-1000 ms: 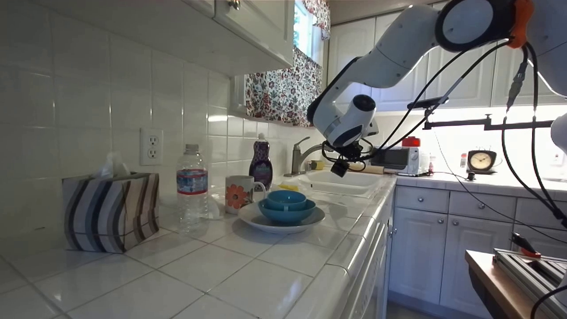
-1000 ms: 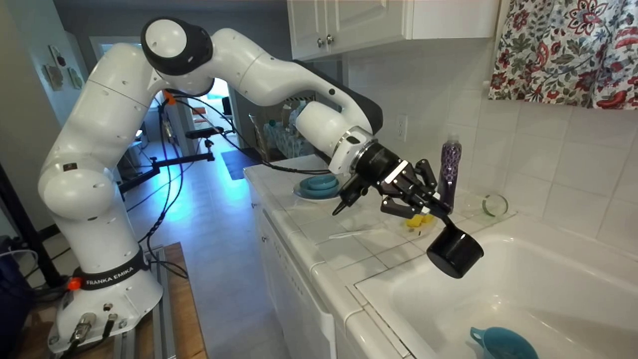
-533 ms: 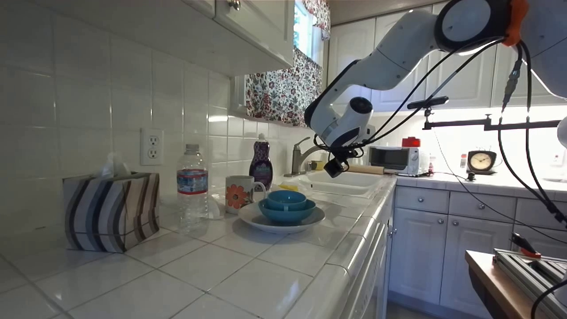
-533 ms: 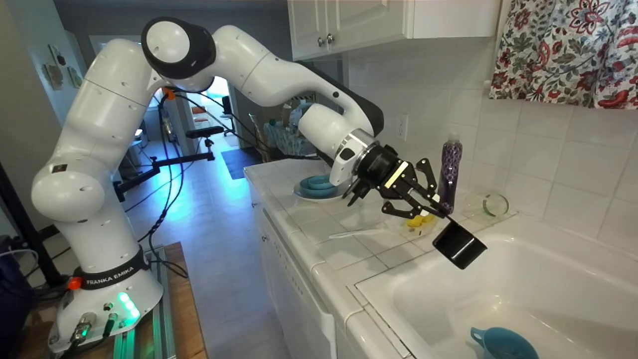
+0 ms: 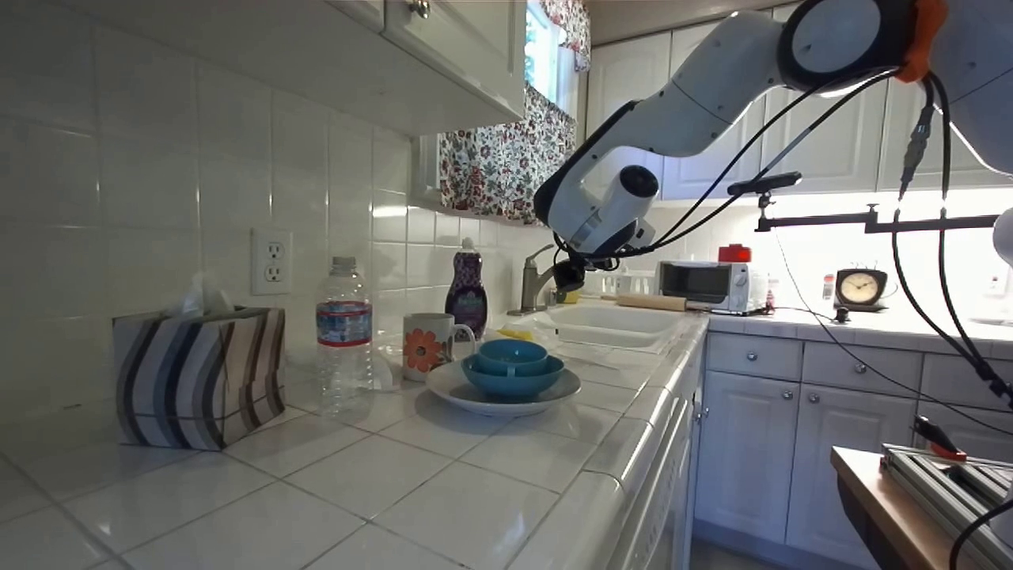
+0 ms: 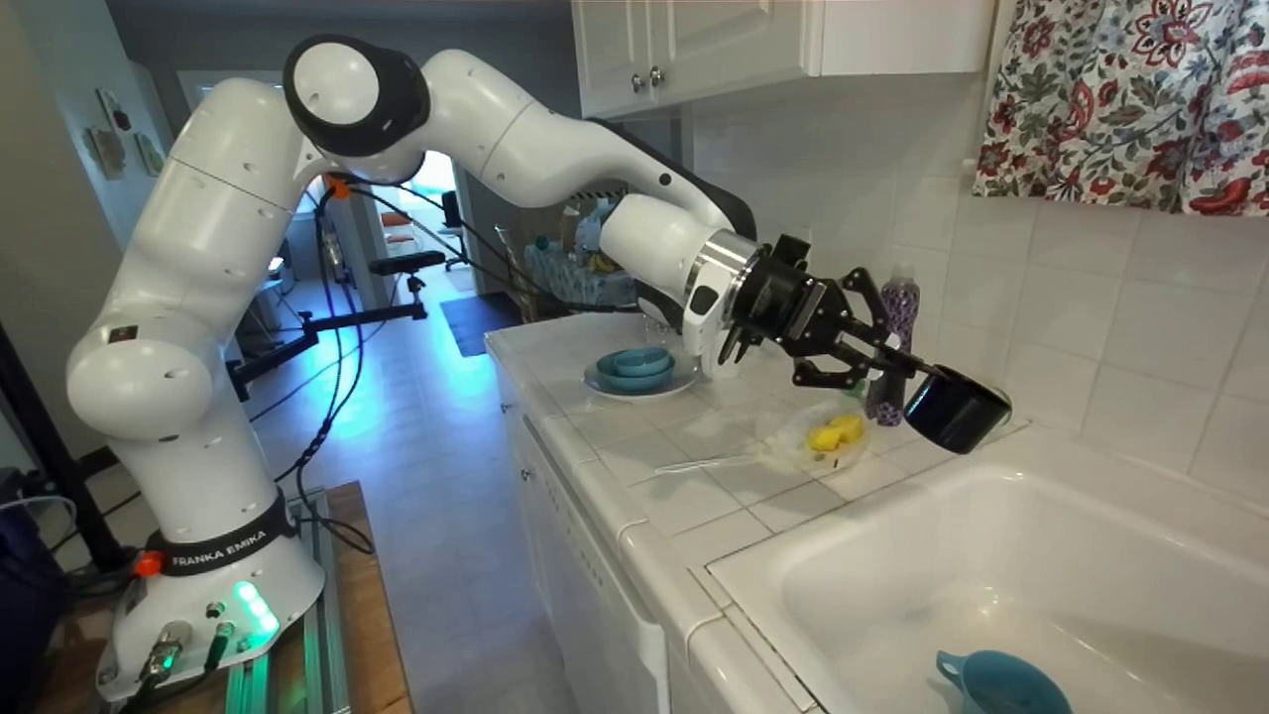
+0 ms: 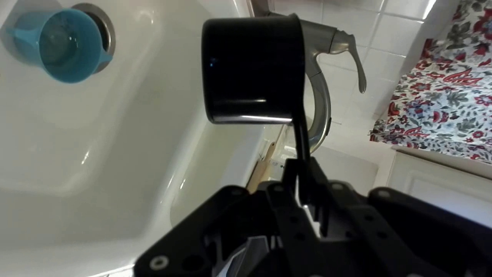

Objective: Pour the liquid in the black measuring cup into the sink then place the cup back on the counter.

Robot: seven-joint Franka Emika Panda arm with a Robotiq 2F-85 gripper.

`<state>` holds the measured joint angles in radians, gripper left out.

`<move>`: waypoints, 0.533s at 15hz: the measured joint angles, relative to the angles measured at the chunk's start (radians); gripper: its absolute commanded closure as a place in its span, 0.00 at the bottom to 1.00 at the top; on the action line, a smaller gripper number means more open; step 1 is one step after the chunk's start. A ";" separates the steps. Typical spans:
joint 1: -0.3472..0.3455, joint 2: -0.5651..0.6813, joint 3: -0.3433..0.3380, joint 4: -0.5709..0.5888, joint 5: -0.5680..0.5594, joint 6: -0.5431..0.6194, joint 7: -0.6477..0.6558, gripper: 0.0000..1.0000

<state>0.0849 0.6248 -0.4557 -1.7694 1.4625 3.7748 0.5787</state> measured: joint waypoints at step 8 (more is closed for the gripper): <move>-0.006 0.015 0.028 0.003 -0.013 0.076 0.016 0.98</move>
<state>0.0789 0.6395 -0.4275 -1.7669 1.4494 3.8511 0.5951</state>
